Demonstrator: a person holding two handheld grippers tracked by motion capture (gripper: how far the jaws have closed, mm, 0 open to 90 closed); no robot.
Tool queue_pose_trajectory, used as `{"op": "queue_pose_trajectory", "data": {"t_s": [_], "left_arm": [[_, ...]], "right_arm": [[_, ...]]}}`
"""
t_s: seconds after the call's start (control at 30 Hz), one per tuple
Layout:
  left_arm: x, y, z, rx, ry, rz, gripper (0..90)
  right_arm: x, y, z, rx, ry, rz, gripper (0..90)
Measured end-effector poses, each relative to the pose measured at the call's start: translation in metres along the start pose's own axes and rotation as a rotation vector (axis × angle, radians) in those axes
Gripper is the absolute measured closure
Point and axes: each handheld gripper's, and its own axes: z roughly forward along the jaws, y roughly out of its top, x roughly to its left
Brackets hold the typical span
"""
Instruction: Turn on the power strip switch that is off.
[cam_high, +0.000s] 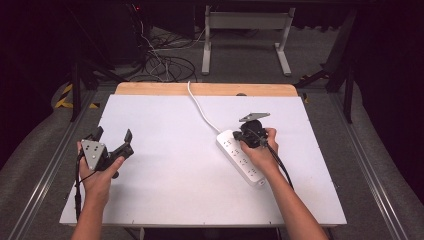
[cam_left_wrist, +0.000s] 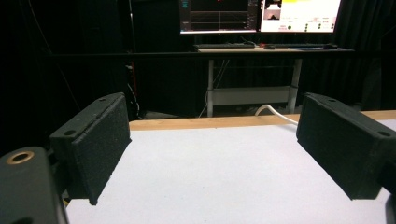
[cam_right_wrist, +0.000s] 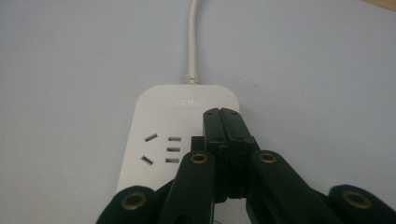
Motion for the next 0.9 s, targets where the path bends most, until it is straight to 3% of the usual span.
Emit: {"op": "queue_pose_trajectory", "data": {"t_s": [0.9], "left_arm": [[-0.002,-0.0006,0.0004,0.002,-0.005,-0.009,11.0]], "right_arm": [[0.0009,-0.0033,0.0031,0.01,-0.005,0.003,90.0]]}}
